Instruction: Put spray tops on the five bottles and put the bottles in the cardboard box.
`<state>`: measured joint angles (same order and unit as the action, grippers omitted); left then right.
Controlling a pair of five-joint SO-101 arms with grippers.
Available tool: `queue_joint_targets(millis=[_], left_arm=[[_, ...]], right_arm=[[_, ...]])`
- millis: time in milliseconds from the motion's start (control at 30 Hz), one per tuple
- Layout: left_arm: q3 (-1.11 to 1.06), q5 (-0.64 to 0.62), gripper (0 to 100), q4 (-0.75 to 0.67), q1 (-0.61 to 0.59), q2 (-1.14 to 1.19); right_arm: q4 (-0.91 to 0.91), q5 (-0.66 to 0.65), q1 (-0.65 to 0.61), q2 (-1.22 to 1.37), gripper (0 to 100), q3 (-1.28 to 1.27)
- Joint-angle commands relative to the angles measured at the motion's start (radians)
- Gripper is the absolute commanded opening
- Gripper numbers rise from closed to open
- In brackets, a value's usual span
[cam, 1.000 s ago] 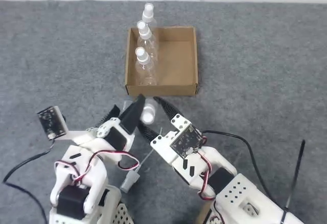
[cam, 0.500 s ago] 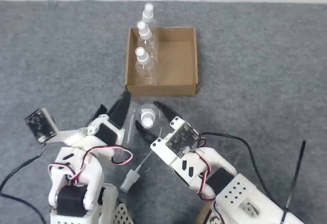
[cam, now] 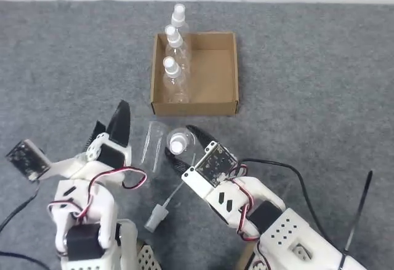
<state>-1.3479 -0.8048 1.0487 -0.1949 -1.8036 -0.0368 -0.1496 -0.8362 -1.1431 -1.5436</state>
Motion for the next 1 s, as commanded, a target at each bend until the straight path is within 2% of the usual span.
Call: queue_joint_targets(millis=[0,200,333,533,667,867,967], left_arm=[[-0.012,0.011,13,-0.092,-0.009,-0.021],[-0.035,0.118,2,-0.127,-0.009,-0.021],[-0.035,0.130,1,-0.124,-0.009,-0.021],[-0.061,0.144,1,-0.126,-0.009,-0.021],[-0.065,0.244,1,-0.121,-0.031,-0.021],[-0.091,0.394,1,-0.129,-0.092,-0.021],[-0.128,0.471,1,-0.172,-0.097,-0.021]], right_arm=[[-0.001,0.006,0.047,-0.033,0.6,0.101],[-0.001,0.006,0.061,-0.035,0.6,0.103],[-0.018,0.006,0.062,-0.031,0.6,0.115],[-0.249,0.014,0.062,-0.031,0.6,0.235],[-0.325,0.014,0.064,-0.031,0.6,0.279],[-0.332,0.014,0.087,-0.031,0.6,0.302],[-0.423,0.015,0.107,-0.031,0.6,0.362]])
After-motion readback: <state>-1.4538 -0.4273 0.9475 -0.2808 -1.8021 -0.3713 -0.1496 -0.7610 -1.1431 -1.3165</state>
